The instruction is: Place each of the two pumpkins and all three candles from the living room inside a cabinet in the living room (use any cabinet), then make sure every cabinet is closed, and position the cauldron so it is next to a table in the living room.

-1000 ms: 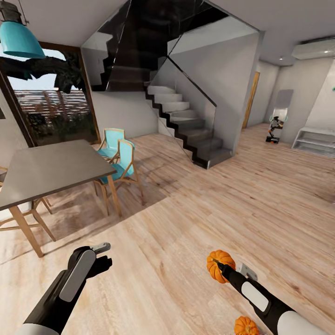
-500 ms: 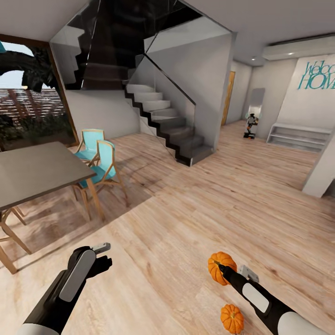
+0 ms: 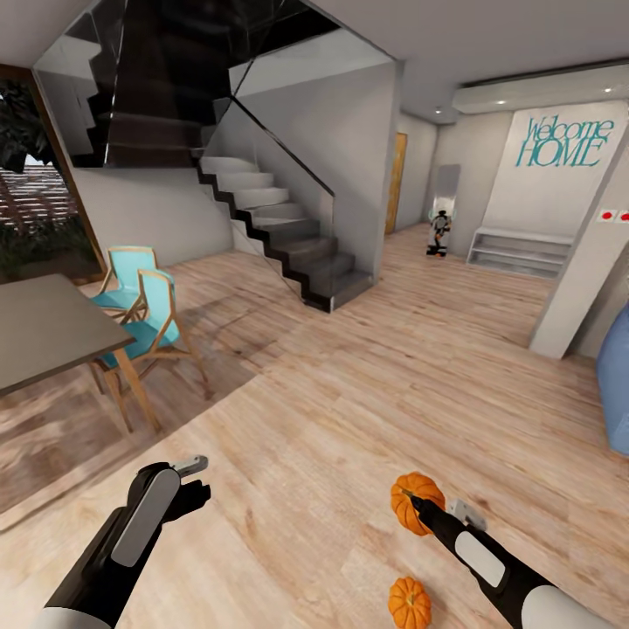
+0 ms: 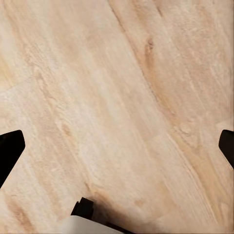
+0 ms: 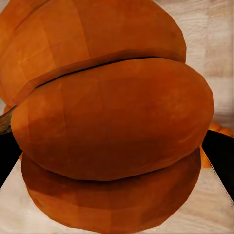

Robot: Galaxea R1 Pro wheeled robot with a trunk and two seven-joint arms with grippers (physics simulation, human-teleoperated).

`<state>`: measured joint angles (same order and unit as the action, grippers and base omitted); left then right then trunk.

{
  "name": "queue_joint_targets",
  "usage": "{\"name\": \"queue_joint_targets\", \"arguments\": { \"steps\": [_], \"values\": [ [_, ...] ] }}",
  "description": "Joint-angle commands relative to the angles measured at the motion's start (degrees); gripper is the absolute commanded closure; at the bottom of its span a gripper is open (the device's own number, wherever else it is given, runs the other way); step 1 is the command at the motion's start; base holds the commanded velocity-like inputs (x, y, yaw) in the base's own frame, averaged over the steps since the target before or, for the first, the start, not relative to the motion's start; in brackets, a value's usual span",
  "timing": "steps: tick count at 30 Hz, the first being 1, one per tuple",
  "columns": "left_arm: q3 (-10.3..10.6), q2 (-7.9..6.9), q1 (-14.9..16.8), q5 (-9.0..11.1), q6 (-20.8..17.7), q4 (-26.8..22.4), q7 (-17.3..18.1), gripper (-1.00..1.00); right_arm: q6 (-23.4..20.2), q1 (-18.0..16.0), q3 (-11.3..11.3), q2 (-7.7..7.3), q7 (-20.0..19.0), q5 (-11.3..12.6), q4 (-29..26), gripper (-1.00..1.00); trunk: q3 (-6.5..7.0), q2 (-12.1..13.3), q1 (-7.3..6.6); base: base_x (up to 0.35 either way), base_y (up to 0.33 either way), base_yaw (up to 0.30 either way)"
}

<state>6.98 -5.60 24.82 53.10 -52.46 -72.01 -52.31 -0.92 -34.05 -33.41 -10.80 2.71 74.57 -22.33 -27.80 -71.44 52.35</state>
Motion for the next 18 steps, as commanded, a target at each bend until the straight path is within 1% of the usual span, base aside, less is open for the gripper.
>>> {"name": "queue_joint_targets", "arguments": {
  "steps": [1,9,14,16,18],
  "values": [
    [0.1,-0.06,0.0,0.5,-0.1,-0.1,-0.6,-1.0,0.0,0.0,-0.3,-0.06,0.3,0.2,-0.2,1.0,-0.06,0.0,0.03,0.237,-0.191,-0.009],
    [0.2,0.02,0.0,0.4,-0.1,-0.1,-0.6,-1.0,0.5,0.0,-0.5,0.01,0.2,-0.5,0.8,1.0,-0.06,0.0,0.03,0.237,-0.223,-0.002],
    [0.2,-0.07,0.0,0.5,-0.2,-0.1,-0.6,-1.0,0.5,0.0,-0.5,-0.04,0.3,0.0,0.9,1.0,-0.06,0.0,0.03,0.227,-0.215,-0.001],
    [0.2,-0.1,0.0,0.5,-0.2,-0.1,-0.6,-1.0,0.5,0.0,-0.4,-0.03,0.3,0.2,0.9,1.0,-0.06,0.0,0.03,0.165,-0.134,-0.103],
    [0.2,-0.11,0.0,0.5,-0.2,-0.1,-0.6,-1.0,0.4,0.0,-0.4,-0.04,0.4,0.2,0.9,1.0,-0.06,0.0,0.03,0.102,-0.07,-0.218]
  ]
}}
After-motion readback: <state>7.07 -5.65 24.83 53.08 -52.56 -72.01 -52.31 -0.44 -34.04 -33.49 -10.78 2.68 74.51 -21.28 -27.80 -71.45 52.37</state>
